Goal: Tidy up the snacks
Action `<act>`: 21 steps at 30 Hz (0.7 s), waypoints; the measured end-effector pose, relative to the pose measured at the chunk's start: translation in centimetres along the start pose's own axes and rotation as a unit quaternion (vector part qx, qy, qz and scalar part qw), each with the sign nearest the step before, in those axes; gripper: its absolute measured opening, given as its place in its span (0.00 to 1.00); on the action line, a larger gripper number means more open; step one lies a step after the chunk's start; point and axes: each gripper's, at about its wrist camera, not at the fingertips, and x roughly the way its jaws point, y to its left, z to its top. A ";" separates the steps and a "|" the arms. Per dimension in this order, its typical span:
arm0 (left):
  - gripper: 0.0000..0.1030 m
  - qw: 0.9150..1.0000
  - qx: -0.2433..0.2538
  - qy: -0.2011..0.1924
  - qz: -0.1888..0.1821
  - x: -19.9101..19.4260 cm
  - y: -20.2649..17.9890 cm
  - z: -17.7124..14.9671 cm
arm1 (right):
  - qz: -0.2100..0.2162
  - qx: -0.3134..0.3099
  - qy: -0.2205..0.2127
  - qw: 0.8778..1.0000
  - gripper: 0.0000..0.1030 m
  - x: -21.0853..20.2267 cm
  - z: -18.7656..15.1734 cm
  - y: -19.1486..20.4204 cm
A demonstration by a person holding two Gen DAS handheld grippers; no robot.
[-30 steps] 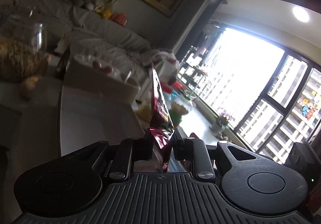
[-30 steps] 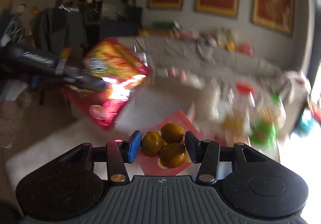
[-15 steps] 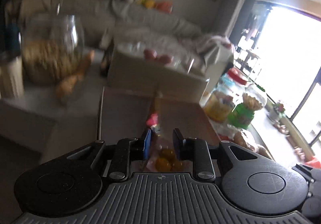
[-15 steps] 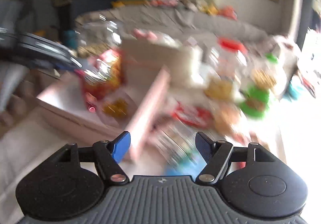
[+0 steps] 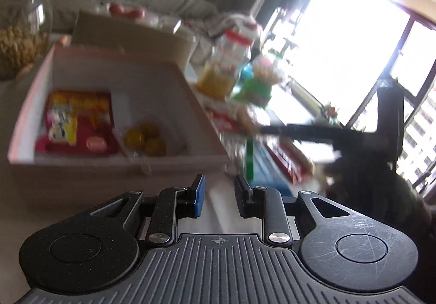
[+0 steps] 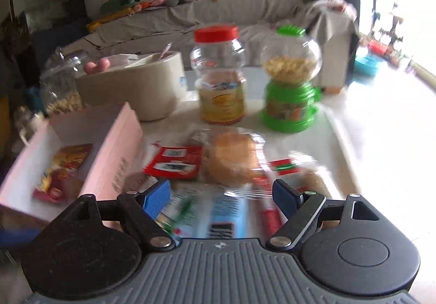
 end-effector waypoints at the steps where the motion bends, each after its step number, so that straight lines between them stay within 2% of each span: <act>1: 0.27 1.000 -0.006 0.008 0.000 0.4 0.2 -0.4 | 0.011 0.004 0.002 1.000 0.80 0.8 0.1 0.3; 5: 0.27 1.000 -0.014 0.026 0.002 0.9 1.1 -1.5 | 0.025 -0.014 -0.003 1.000 0.66 2.0 -0.3 2.1; 7: 0.27 1.000 -0.017 0.019 0.009 0.7 1.6 -1.7 | 0.021 -0.038 -0.023 0.999 0.65 1.9 -0.7 3.1; 8: 0.27 1.000 -0.022 0.013 0.017 0.5 2.0 -1.5 | 0.021 -0.049 -0.032 0.998 0.61 1.7 -0.7 3.5; 9: 0.27 0.999 -0.027 0.006 0.025 0.4 2.3 -1.3 | 0.025 -0.058 -0.037 0.997 0.54 1.6 -0.6 3.9; 11: 0.22 0.999 -0.045 0.000 0.026 0.1 3.5 -1.0 | 0.045 -0.066 -0.028 0.996 0.48 1.8 0.0 4.3; 14: 0.21 0.998 -0.052 -0.002 0.035 -0.2 4.4 -1.0 | 0.062 -0.064 -0.013 0.996 0.48 2.8 1.5 5.0; 16: 0.21 0.997 -0.062 -0.005 0.046 -0.4 5.0 -1.0 | 0.066 -0.057 0.013 0.996 0.49 4.6 2.8 5.5; 19: 0.21 0.995 -0.075 -0.014 0.060 -1.3 5.8 -0.9 | 0.060 -0.008 0.053 0.997 0.49 7.8 4.9 5.4; 21: 0.22 0.995 -0.075 -0.018 0.065 -1.8 6.0 -1.0 | 0.056 0.021 0.075 0.995 0.56 9.8 5.8 5.0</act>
